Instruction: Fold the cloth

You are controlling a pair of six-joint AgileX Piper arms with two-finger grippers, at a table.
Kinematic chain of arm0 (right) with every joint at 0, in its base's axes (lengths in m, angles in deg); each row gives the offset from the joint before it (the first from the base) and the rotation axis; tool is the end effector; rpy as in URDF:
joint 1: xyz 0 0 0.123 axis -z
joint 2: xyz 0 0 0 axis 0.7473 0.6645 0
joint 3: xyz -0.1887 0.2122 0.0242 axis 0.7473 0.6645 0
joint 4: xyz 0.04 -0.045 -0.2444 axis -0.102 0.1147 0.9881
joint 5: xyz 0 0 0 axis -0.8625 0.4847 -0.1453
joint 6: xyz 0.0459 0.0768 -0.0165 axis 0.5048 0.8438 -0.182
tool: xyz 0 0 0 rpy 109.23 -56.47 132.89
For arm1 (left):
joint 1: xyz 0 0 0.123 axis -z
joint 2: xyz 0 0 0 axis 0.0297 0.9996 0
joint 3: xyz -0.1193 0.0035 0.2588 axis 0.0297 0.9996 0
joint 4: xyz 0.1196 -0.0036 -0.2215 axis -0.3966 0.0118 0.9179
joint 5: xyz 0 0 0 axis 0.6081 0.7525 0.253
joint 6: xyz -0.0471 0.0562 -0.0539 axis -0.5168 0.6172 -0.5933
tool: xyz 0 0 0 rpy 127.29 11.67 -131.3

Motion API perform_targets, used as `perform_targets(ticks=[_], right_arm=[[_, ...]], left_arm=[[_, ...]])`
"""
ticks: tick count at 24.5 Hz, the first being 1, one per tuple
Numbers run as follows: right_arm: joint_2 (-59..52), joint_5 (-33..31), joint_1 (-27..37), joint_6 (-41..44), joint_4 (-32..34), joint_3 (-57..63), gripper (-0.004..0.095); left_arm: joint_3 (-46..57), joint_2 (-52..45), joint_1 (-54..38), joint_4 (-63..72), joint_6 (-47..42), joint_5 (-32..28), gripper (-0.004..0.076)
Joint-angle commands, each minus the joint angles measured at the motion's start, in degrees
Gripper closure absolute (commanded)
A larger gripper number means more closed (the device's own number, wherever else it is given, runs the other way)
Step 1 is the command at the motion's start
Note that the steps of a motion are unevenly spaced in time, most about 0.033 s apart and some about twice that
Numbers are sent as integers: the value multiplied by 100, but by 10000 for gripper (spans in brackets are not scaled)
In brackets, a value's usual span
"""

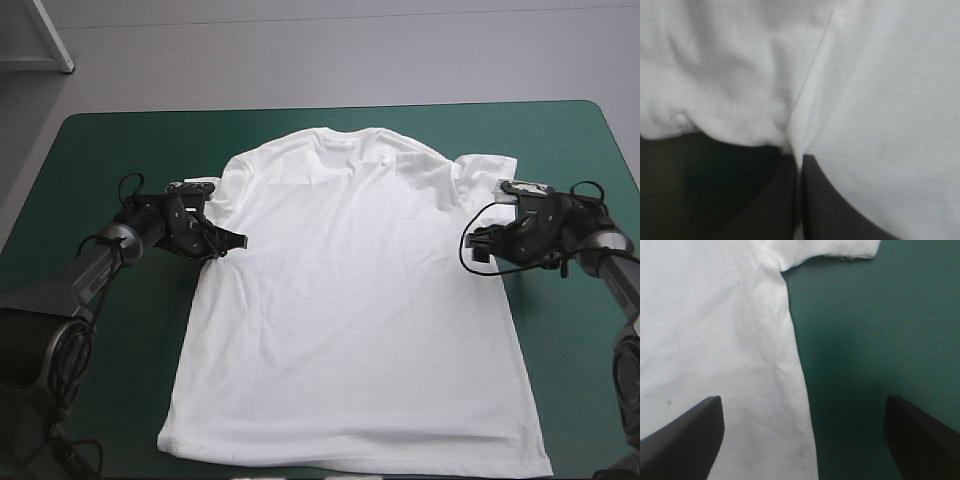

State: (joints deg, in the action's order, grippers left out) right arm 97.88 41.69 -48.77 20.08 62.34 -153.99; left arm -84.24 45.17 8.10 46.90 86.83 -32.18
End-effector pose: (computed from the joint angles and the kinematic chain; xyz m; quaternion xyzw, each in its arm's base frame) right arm 0.3370 0.0115 0.2324 0.0138 0.9756 0.0559 0.2119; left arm 0.3624 -0.0700 0.2108 0.0482 0.9758 -0.0654 0.2032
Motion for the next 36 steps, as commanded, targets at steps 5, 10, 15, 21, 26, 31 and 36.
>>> perform_targets(ticks=[5,10,15,21,26,31,36], right_arm=[[419,310,-363,-94,7,-332,174],[683,496,-637,97,118,-332,405],[981,641,-701,304,342,-332,798],[495,668,-701,152,431,-478,926],[-945,-200,-701,411,885,-1308,926],[-1765,-877,-701,670,1612,-2511,926],[-1758,-1477,-701,670,2029,-3610,926]], left_arm=[[-83,-153,22,193,-178,41,734],[-83,-153,22,193,-178,70,734],[-83,-153,22,193,-178,91,734],[-257,-610,22,111,-178,126,734],[-1406,-1763,22,-188,-178,726,734],[-2988,-2236,22,-727,-168,1623,734],[-3888,-2236,22,-1408,-168,2013,734]])
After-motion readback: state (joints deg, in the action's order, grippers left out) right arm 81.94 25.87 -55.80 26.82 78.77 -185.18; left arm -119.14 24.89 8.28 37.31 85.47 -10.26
